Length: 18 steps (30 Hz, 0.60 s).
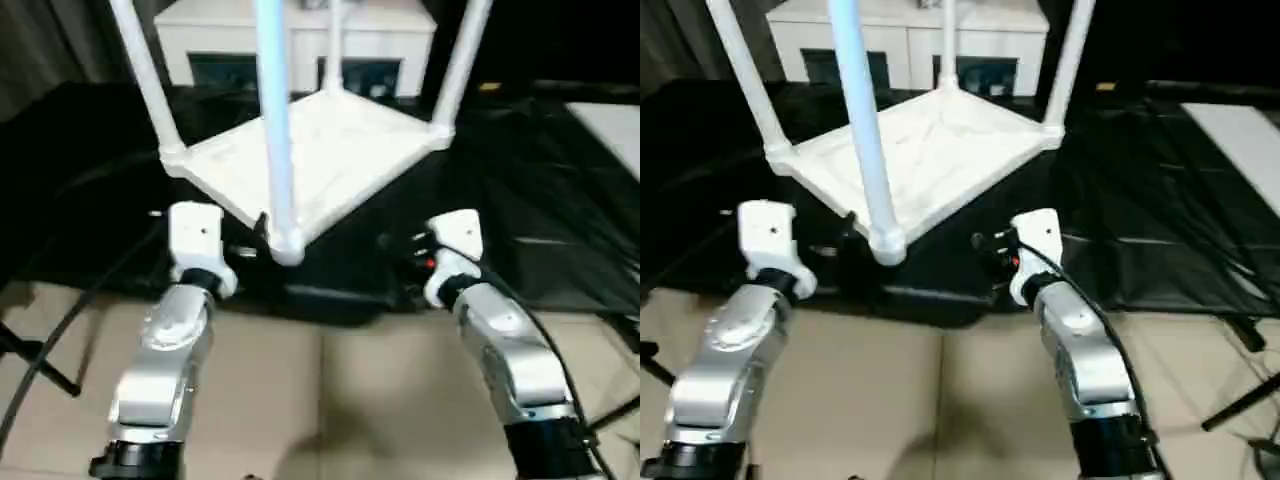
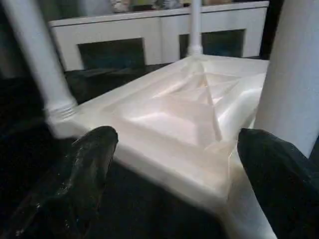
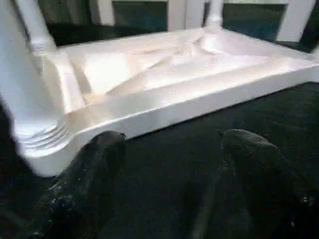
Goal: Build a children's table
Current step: Rotate table base
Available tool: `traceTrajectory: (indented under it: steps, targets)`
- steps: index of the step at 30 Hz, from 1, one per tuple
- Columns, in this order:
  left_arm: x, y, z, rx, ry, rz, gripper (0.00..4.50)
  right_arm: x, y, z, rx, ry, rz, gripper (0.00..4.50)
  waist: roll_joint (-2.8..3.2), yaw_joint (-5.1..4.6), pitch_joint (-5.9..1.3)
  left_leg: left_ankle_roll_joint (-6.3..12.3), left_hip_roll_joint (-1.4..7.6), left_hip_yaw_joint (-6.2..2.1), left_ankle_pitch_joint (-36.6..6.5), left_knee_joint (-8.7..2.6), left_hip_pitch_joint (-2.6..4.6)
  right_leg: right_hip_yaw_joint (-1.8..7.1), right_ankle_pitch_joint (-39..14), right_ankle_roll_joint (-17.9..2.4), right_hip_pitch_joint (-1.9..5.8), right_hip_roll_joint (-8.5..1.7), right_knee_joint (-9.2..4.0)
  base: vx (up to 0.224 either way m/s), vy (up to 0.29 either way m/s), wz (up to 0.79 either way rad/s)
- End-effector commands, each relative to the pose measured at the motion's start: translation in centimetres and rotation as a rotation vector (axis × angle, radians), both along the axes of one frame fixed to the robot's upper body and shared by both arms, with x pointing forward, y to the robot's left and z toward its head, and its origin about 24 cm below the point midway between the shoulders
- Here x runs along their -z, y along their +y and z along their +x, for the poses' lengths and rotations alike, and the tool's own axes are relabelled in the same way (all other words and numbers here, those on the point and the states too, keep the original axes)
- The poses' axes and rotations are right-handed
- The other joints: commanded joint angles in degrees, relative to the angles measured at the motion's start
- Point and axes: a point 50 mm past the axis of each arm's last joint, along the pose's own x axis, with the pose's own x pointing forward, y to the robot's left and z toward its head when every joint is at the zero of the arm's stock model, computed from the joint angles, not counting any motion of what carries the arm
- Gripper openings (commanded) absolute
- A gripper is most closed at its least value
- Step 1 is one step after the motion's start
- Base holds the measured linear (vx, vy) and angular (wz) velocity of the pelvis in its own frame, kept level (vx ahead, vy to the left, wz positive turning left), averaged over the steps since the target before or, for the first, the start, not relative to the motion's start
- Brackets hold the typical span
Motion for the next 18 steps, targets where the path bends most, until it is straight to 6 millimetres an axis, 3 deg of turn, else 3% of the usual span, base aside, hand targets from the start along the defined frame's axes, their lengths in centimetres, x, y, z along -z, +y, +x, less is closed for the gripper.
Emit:
traceTrajectory:
  steps: [1, 2, 3, 4, 5, 6, 7, 8, 9, 10, 11, 12, 13, 14, 15, 16, 17, 18]
  targets:
    - [-0.2, -1.2, 0.2, 0.037, -0.008, -0.015, 4.4, 0.0, -1.6, 0.0, 0.045, 0.001, -0.008, 3.58, 0.59, -2.11, -4.15, 13.04, 10.8, -4.54, 20.1, -5.26, 7.73, 0.79, 4.8, 2.1, -5.21, -3.37, -0.52, 0.137, -0.049, -0.66]
    - [-0.2, -1.2, 0.2, 0.036, -0.009, -0.016, 4.4, -0.1, -1.6, 0.1, 0.042, -0.005, -0.015, 3.58, -2.59, -1.8, -2.84, 9.8, 3.04, 3.29, 1.5, -4.26, 5.32, 1.44, 14.0, -7.7, -2.78, -3.12, -6.91, 0.137, -0.049, -0.66]
    - [-0.2, -1.1, 0.2, 0.034, -0.009, -0.016, 4.4, -0.2, -1.6, 0.1, 0.037, -0.016, -0.028, 3.58, -4.64, 1.62, -3.61, 12.38, -4.4, 1.71, -8.7, 3.77, -4.06, 8.88, -0.1, -6.5, 7.8, -8.64, -12.16, 0.141, -0.079, -0.31]
    - [-0.2, -1.0, 0.2, 0.033, -0.01, -0.016, 4.4, -0.2, -1.5, 0.1, 0.034, -0.019, -0.031, 3.58, -4.03, 2.16, -3.53, 11.47, -3.27, 0.03, -6.8, 4.91, -3.61, 10.01, -4.1, -9.0, 7.45, -11.3, -13.13, 0.126, -0.082, -0.02]
    - [-0.3, -0.9, 0.2, 0.031, -0.01, -0.016, 4.4, -0.2, -1.5, 0.1, 0.031, -0.021, -0.032, 3.58, -4.14, 2.08, -3.6, 10.02, -2.5, -1.19, -3.7, 6.02, -5.28, 10.1, -4.7, -11.0, 8.34, -11.49, -12.61, 0.126, -0.082, -0.02]
    - [-0.3, -0.7, 0.2, 0.024, -0.009, -0.017, 4.4, -0.2, -1.5, 0.1, 0.031, -0.018, -0.032, 3.58, -3.37, 1.72, -3.41, 6.02, -2.26, -2.43, 4.1, 5.76, -7.46, 6.79, 2.2, -14.7, 8.95, -9.95, -11.68, 0.108, -0.046, -0.07]
    - [-0.3, -0.6, 0.2, 0.02, -0.009, -0.017, 4.4, -0.1, -1.4, 0.1, 0.029, -0.017, -0.033, 3.58, -2.95, 1.45, -3.16, 5.48, -1.25, -2.74, 5.6, 4.78, -7.31, 6.03, 2.5, -16.9, 8.18, -10.25, -12.32, 0.121, -0.008, -0.08]
    - [-0.2, -0.5, 0.2, 0.018, -0.008, -0.016, 4.4, -0.1, -1.4, 0.1, 0.027, -0.017, -0.034, 3.58, -0.67, 1.31, -2.96, 6.25, 0.57, -3.13, 8.3, 0.45, -6.22, 2.78, -1.0, -18.0, 6.98, -8.17, -12.65, 0.121, -0.008, -0.08]
    - [-0.2, -0.4, 0.2, 0.015, -0.007, -0.016, 4.4, -0.1, -1.4, 0.1, 0.023, -0.017, -0.035, 3.58, 1.91, 0.54, -2.82, 7.21, 2.15, -3.71, 4.7, -4.71, -4.01, -0.48, -5.4, -12.7, 6.66, -2.91, -11.61, 0.135, 0.048, -0.11]
    - [-0.2, -0.2, 0.3, 0.01, -0.007, -0.016, 4.4, -0.2, -1.4, 0.1, 0.019, -0.019, -0.037, 3.58, 2.38, -1.34, -2.07, 8.89, 3.71, -5.6, -2.4, -6.26, -3.12, -1.62, -6.7, -9.8, 5.14, -0.04, -8.98, 0.17, 0.077, -0.13]
    - [-0.2, -0.1, 0.3, 0.005, -0.007, -0.018, 4.4, -0.2, -1.3, 0.1, 0.015, -0.019, -0.037, 3.58, 3.13, -2.73, -3.32, 11.59, 5.56, -8.02, -4.6, -6.16, 1.52, -2.0, -5.9, -8.4, 2.14, 0.97, -5.35, 0.17, 0.077, -0.13]
    - [-0.2, 0.0, 0.3, 0.001, -0.007, -0.019, 4.4, -0.2, -1.3, 0.1, 0.012, -0.019, -0.036, 3.58, 2.26, -3.44, -3.69, 19.84, 7.93, -10.51, -5.7, -5.86, 4.97, -0.28, -2.1, -4.0, -1.62, -0.41, -1.64, 0.161, 0.041, 0.0]
    - [-0.2, 0.1, 0.3, -0.003, -0.007, -0.021, 4.4, -0.2, -1.3, 0.2, 0.011, -0.02, -0.038, 3.58, 1.99, -3.63, -3.82, 23.35, 7.75, -10.75, -1.9, -5.54, 5.14, -0.08, -1.1, -1.8, -2.55, -0.65, -0.92, 0.108, 0.005, 0.05]
    - [-0.2, 0.1, 0.3, -0.002, -0.009, -0.025, 4.4, -0.2, -1.4, 0.2, 0.009, -0.02, -0.042, 3.58, 1.31, -2.97, -2.93, 27.25, 6.88, -9.04, 1.7, -5.52, 4.05, 0.42, 1.0, 0.7, -3.46, -1.17, -0.65, 0.108, 0.005, 0.05]
    - [-0.4, 0.0, 0.2, 0.023, -0.028, -0.059, 4.4, -0.1, -1.6, 0.2, 0.008, -0.019, -0.053, 3.58, 0.59, -3.24, -3.07, 28.12, 6.18, -8.47, 2.2, -5.53, 3.67, 0.99, 2.8, 0.9, -3.2, -1.57, -1.52, 0.072, -0.025, -0.01]
    - [-0.4, -0.1, 0.2, 0.037, -0.039, -0.08, 4.4, -0.1, -1.7, 0.2, 0.008, -0.018, -0.058, 3.58, -0.95, -2.55, -3.14, 25.43, 2.59, -5.47, 2.3, -3.44, 1.83, 2.77, 9.3, -1.6, -2.08, -3.13, -6.55, 0.063, -0.075, 0.02]
    - [-0.4, -0.2, 0.1, 0.052, -0.034, -0.086, 4.4, 0.0, -1.8, 0.2, 0.01, -0.018, -0.066, 3.58, -3.93, -0.99, -3.69, 19.61, -3.5, -1.69, 1.3, 1.09, -4.96, 7.46, 17.3, -4.8, 5.32, -7.07, -9.55, 0.063, -0.075, 0.02]
    - [-0.3, -0.3, 0.1, 0.071, -0.02, -0.083, 4.4, 0.0, -2.0, 0.3, 0.018, -0.018, -0.077, 3.58, -3.17, 0.94, -3.75, 12.62, -1.92, -3.35, 4.7, 1.82, -6.48, 8.76, 24.4, -6.8, 6.85, -10.46, -9.57, 0.059, -0.097, 0.02]
